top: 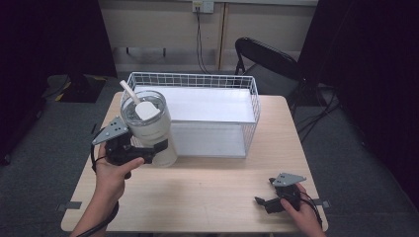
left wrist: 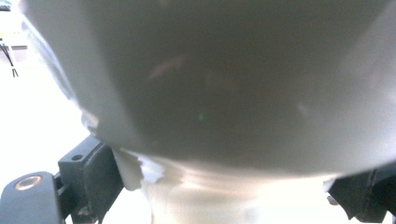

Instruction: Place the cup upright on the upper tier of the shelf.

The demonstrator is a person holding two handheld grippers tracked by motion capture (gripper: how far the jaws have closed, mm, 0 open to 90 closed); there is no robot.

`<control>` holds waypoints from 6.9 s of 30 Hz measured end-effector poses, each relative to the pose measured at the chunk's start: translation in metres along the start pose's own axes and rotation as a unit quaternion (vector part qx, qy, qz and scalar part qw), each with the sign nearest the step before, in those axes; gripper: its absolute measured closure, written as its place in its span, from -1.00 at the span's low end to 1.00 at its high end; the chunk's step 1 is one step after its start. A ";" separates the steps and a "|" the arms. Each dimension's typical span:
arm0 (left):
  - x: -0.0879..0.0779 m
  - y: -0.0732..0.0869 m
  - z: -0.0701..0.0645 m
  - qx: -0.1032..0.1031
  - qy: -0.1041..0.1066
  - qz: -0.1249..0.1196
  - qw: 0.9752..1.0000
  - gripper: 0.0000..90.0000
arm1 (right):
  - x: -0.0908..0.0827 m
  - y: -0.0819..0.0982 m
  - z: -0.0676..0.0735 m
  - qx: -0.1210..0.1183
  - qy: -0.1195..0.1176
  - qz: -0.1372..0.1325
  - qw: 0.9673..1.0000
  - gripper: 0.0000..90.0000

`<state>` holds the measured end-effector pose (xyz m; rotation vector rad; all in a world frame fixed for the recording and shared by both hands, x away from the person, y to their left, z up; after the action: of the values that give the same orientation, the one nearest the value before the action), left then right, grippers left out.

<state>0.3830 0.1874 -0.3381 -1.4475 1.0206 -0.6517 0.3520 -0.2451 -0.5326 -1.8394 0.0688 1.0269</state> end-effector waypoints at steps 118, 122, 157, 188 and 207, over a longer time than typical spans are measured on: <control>0.035 -0.135 0.048 -0.006 -0.060 -0.003 0.998 -0.78 | 0.000 0.000 0.000 0.000 0.000 -0.001 1.000 -0.83; 0.039 -0.134 0.051 -0.006 -0.063 -0.002 0.998 -0.78 | 0.000 0.000 0.000 0.000 0.000 -0.001 1.000 -0.83; 0.072 -0.127 0.078 -0.006 -0.091 0.007 0.996 -0.78 | 0.000 0.000 0.000 -0.002 -0.002 -0.001 1.000 -0.83; 0.093 -0.099 0.093 -0.013 -0.117 0.027 0.993 -0.78 | 0.000 0.000 0.000 -0.004 -0.003 -0.002 1.000 -0.83; 0.097 -0.090 0.090 -0.003 -0.107 0.037 0.994 -0.80 | 0.000 0.000 0.001 -0.004 -0.003 -0.002 1.000 -0.83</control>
<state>0.5246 0.1402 -0.2803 -1.4432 0.9035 -0.4310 0.3516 -0.2446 -0.5325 -1.8434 0.0569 1.0321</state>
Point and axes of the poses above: each handheld gripper's, and its own axes: x roughly forward along the jaws, y roughly out of its underside, z roughly to its left, the point moved 4 cm from there along x, roughly forward along the jaws, and after that the axes turned 13 degrees about y, right-handed, at the moved point
